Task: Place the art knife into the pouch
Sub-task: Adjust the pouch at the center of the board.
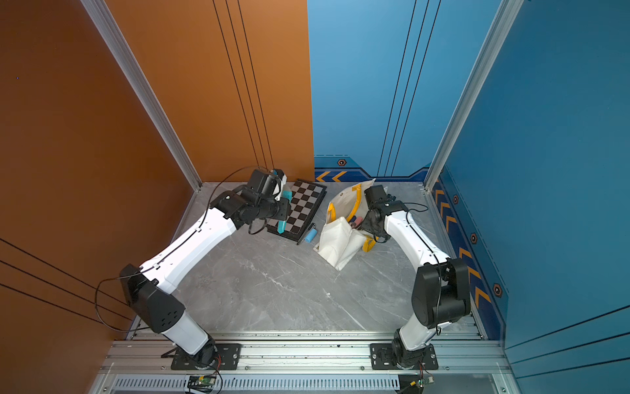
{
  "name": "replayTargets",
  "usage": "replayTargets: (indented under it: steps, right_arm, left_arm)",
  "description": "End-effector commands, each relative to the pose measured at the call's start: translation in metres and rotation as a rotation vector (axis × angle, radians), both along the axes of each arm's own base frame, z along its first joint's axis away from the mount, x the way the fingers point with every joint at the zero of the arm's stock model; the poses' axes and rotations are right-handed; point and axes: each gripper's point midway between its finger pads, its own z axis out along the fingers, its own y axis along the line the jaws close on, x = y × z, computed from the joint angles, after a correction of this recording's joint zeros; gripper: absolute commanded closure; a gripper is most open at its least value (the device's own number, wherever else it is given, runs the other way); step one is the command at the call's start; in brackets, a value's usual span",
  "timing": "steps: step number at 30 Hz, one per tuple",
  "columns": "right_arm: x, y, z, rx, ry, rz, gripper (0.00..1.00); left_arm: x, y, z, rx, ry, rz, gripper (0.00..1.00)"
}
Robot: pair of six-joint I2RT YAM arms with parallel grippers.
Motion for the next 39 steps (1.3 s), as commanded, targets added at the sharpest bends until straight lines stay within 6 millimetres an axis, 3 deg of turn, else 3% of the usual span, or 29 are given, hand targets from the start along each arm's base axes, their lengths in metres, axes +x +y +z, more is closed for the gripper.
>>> replayTargets:
  steps: [1, 6, 11, 14, 19, 23, 29, 33, 39]
  right_arm:
    - [-0.032, -0.022, 0.01, -0.093, 0.043, -0.024, 1.0]
    - [-0.066, -0.07, 0.029, -0.185, 0.059, -0.104, 1.0]
    - [-0.098, -0.108, 0.034, -0.148, 0.041, -0.217, 1.0]
    - [-0.111, -0.118, 0.032, -0.133, 0.042, -0.256, 1.0]
    - [-0.118, -0.117, 0.029, -0.102, 0.039, -0.275, 1.0]
    - [-0.107, -0.104, 0.027, -0.044, 0.004, -0.269, 1.0]
    - [-0.068, -0.054, 0.03, 0.046, -0.093, -0.176, 1.0]
    - [-0.047, -0.017, 0.036, 0.067, -0.112, -0.087, 1.0]
    - [-0.021, 0.022, 0.051, 0.114, -0.158, 0.02, 1.0]
  left_arm:
    - [-0.001, -0.006, 0.008, 0.002, -0.013, -0.053, 0.73]
    - [0.003, -0.01, 0.005, 0.008, -0.009, -0.069, 0.73]
    - [0.005, -0.023, 0.002, 0.004, -0.002, -0.104, 0.74]
    - [0.004, -0.029, 0.003, 0.003, -0.003, -0.124, 0.74]
    - [0.002, -0.047, 0.014, -0.025, -0.021, -0.176, 0.74]
    - [-0.005, -0.081, 0.032, -0.053, -0.059, -0.276, 0.74]
    - [-0.016, -0.131, 0.056, -0.128, -0.101, -0.401, 0.74]
    - [-0.015, -0.146, 0.062, -0.151, -0.114, -0.443, 0.74]
    - [-0.014, -0.16, 0.073, -0.199, -0.13, -0.471, 0.73]
